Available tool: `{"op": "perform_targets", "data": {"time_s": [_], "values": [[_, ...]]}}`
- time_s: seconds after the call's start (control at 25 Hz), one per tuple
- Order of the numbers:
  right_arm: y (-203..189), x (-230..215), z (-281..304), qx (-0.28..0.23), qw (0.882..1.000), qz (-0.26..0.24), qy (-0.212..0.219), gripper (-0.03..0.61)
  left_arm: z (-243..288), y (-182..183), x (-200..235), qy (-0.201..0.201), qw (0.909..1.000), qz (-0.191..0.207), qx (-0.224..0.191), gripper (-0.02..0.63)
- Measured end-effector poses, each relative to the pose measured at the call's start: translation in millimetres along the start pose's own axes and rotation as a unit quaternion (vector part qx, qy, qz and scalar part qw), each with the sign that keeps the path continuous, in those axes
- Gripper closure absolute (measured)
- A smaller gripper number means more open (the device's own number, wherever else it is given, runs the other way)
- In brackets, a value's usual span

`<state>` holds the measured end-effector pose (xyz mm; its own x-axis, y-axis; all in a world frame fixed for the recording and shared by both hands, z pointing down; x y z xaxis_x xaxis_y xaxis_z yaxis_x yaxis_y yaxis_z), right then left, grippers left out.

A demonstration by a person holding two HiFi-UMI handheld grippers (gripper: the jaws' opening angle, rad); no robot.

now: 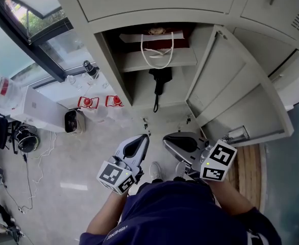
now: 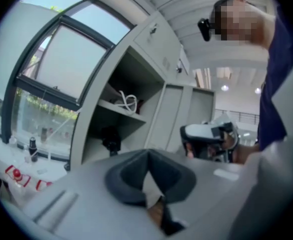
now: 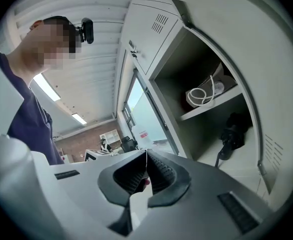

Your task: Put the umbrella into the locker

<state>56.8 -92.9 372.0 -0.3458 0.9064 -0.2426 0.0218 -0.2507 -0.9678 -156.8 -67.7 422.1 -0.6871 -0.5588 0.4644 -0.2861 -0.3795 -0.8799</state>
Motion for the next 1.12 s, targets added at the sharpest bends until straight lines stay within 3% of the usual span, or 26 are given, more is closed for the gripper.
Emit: {"op": "perform_targets", "data": {"time_s": [0.44,1.12], "values": [[0,-16,-1,0.013,0.999,-0.002,-0.041,0.572,9,8,-4,-0.013,0.9984,0.053,0.017,0.612],[-6,-27,-1,0.027,0.999,0.001,-0.046,0.572,15,4,3,0.009,0.9993,0.035,0.010,0.612]]}}
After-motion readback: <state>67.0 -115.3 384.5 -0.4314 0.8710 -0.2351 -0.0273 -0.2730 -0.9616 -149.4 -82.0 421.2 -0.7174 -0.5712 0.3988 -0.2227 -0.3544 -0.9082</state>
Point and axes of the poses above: the fingertips, and each gripper's own axes: z forward along the fingers, x to its left, y out of its top, the point moved 10 cm from there along -z, backward along the fingers, and after that the axes turned 11 degrees about -z, right-handed, at the moved point
